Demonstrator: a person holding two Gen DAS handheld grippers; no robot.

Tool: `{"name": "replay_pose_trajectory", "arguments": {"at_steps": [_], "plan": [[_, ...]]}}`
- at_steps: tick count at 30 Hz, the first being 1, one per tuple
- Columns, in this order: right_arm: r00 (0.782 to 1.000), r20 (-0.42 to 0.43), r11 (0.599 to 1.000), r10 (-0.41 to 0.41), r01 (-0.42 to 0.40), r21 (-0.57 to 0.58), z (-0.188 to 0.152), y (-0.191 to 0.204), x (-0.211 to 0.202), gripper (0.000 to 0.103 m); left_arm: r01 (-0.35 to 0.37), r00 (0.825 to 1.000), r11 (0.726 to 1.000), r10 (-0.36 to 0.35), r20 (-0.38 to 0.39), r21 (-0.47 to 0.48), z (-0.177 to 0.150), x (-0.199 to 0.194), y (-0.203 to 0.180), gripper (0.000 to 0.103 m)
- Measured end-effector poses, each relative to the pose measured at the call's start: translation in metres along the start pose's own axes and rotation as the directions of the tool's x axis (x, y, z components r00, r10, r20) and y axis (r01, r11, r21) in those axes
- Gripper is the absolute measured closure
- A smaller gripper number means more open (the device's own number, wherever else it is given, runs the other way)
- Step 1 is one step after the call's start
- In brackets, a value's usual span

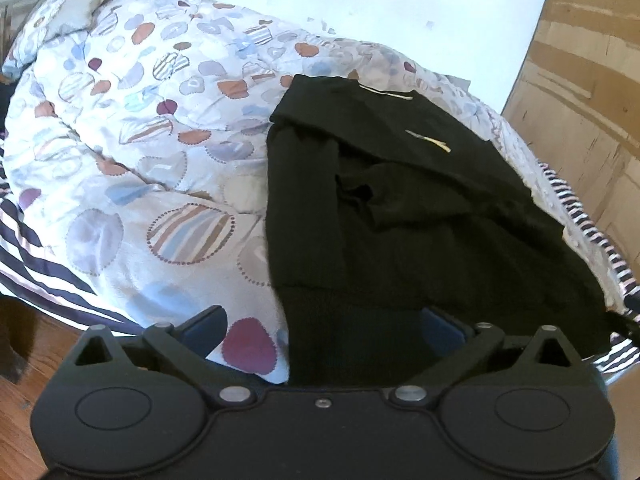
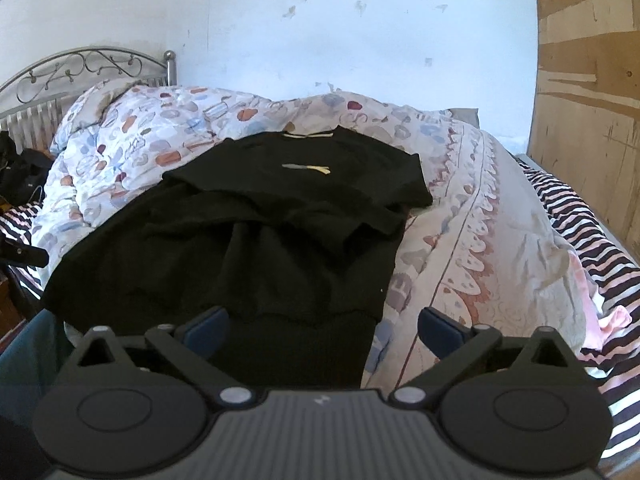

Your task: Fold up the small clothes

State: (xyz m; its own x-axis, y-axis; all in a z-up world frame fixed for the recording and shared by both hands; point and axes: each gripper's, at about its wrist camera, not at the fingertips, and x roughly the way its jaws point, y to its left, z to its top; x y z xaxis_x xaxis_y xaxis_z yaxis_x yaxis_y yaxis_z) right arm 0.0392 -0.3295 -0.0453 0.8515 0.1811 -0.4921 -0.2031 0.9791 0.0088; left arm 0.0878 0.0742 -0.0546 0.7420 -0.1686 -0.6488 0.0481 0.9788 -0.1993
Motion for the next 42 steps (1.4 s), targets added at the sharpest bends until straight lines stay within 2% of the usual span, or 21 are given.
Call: {"name": "replay_pose_trajectory", "arguments": {"at_steps": [4, 11, 15, 19, 22, 26, 30, 34, 37, 40, 42], "plan": [[1.000, -0.012, 0.999, -0.002, 0.002, -0.044, -0.003, 0.005, 0.001, 0.000, -0.035, 0.999, 0.997, 0.035, 0.009, 0.062, -0.002, 0.001, -0.004, 0.001], [0.999, -0.036, 0.979, 0.018, -0.024, -0.200, -0.013, 0.018, 0.004, 0.000, -0.086, 0.996, 0.991, 0.086, 0.007, 0.106, 0.002, 0.007, -0.010, 0.001], [0.996, -0.070, 0.977, 0.053, -0.067, -0.203, -0.021, 0.025, 0.008, 0.000, -0.069, 0.998, 0.992, 0.067, 0.019, 0.105, 0.003, 0.003, -0.013, 0.001], [0.996, -0.077, 0.955, 0.034, -0.055, -0.291, -0.031, 0.038, 0.010, 0.000, -0.073, 0.997, 0.988, 0.069, 0.028, 0.136, 0.003, 0.001, -0.019, 0.001], [0.992, -0.122, 0.938, 0.027, -0.068, -0.341, -0.036, 0.041, 0.017, 0.000, -0.075, 0.997, 0.984, 0.070, 0.035, 0.162, 0.002, 0.000, -0.021, 0.001], [0.990, -0.137, 0.927, 0.017, -0.067, -0.369, -0.039, 0.037, 0.018, 0.000, -0.050, 0.999, 0.989, 0.047, 0.024, 0.141, 0.003, 0.001, -0.021, 0.001], [0.993, -0.114, 0.917, -0.023, -0.025, -0.399, -0.041, 0.033, 0.016, 0.000, -0.025, 0.999, 0.991, 0.021, 0.028, 0.133, 0.000, 0.000, -0.024, 0.001], [0.994, -0.071, 0.897, -0.084, 0.044, -0.440, -0.048, 0.033, 0.015, 0.000, -0.036, 0.998, 0.987, 0.027, 0.061, 0.158, -0.007, -0.001, -0.034, 0.001], [0.987, -0.016, 0.857, -0.157, 0.128, -0.499, -0.054, 0.036, 0.015, 0.000, -0.035, 0.998, 0.986, 0.025, 0.063, 0.164, -0.011, 0.000, -0.039, 0.001], [0.972, 0.038, 0.792, -0.232, 0.212, -0.573, -0.061, 0.040, 0.019, 0.000, -0.025, 0.999, 0.988, 0.019, 0.044, 0.153, -0.013, 0.003, -0.040, 0.001], [0.968, 0.065, 0.761, -0.241, 0.230, -0.607, -0.064, 0.042, 0.021, 0.000, -0.023, 0.999, 0.988, 0.018, 0.037, 0.155, -0.015, 0.004, -0.040, 0.001]]}}
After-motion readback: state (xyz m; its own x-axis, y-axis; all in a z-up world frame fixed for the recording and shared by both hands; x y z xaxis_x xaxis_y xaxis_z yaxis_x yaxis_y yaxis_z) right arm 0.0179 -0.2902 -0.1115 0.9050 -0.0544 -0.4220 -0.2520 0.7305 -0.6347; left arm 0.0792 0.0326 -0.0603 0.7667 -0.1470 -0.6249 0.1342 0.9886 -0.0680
